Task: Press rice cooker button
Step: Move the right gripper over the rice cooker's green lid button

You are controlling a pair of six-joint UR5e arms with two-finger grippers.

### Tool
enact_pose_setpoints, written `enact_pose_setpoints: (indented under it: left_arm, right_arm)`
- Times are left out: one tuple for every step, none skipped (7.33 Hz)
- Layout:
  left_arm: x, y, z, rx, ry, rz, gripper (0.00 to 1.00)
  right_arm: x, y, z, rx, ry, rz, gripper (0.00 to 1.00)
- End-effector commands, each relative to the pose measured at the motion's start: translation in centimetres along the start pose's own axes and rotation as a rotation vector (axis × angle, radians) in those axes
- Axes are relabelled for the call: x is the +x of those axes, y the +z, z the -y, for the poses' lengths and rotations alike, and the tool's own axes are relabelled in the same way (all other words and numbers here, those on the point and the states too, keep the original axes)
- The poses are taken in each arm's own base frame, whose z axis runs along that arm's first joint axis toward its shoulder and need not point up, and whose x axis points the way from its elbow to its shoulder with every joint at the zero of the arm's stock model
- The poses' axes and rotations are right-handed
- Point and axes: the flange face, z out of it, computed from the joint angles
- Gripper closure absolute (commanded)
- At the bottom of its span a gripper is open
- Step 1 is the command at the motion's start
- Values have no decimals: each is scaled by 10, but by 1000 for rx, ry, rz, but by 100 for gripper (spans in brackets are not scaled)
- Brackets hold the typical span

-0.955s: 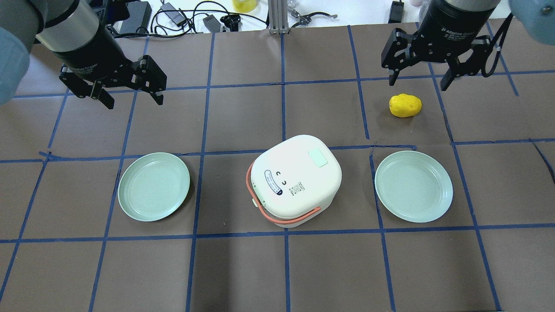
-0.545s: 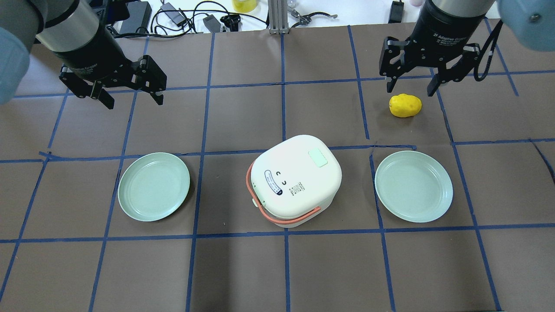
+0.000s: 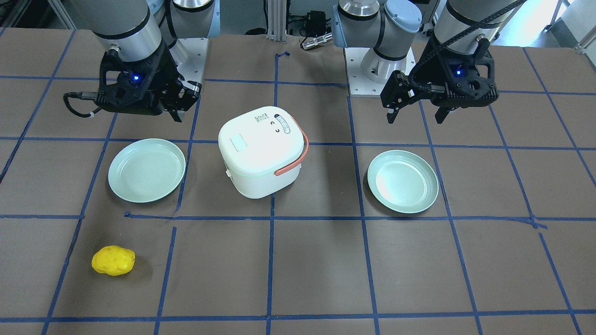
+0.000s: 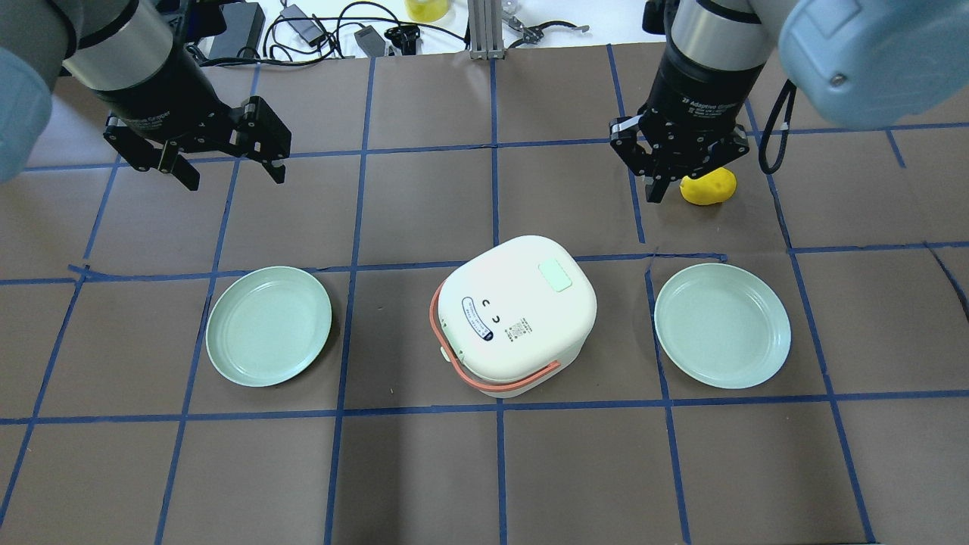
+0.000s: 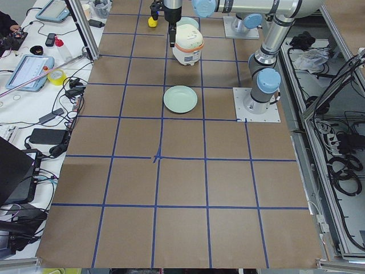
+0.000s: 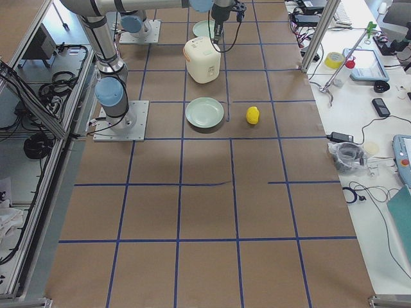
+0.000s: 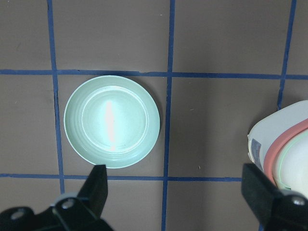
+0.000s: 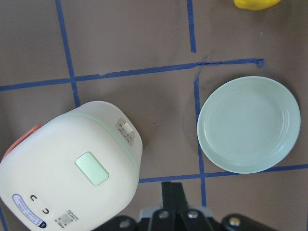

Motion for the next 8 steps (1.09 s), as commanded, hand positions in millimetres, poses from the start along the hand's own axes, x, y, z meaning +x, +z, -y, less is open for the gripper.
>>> enact_pose_setpoints:
  left_arm:
    - [0, 0, 0, 0, 1, 0, 0]
    - [0, 0, 0, 0, 1, 0, 0]
    - [0, 0, 0, 0, 1, 0, 0]
    - [0, 0, 0, 0, 1, 0, 0]
    - [0, 0, 0, 0, 1, 0, 0]
    - [0, 0, 0, 0, 1, 0, 0]
    - [0, 0, 0, 0, -1, 0, 0]
    - [0, 0, 0, 0, 1, 0, 0]
  right_arm:
    - [-23, 27, -9, -27, -34, 6, 100]
    - [-34, 43, -6, -18, -58, 6, 100]
    - [-48, 56, -5, 1, -82, 9, 100]
    - [-58, 71, -6, -2, -107, 6, 100]
    - [-64, 85, -8, -4, -119, 6, 100]
    - [-64, 93, -9, -5, -123, 6, 100]
    - [-64, 100, -11, -16, -122, 8, 100]
    - [-66, 104, -12, -18, -123, 35, 100]
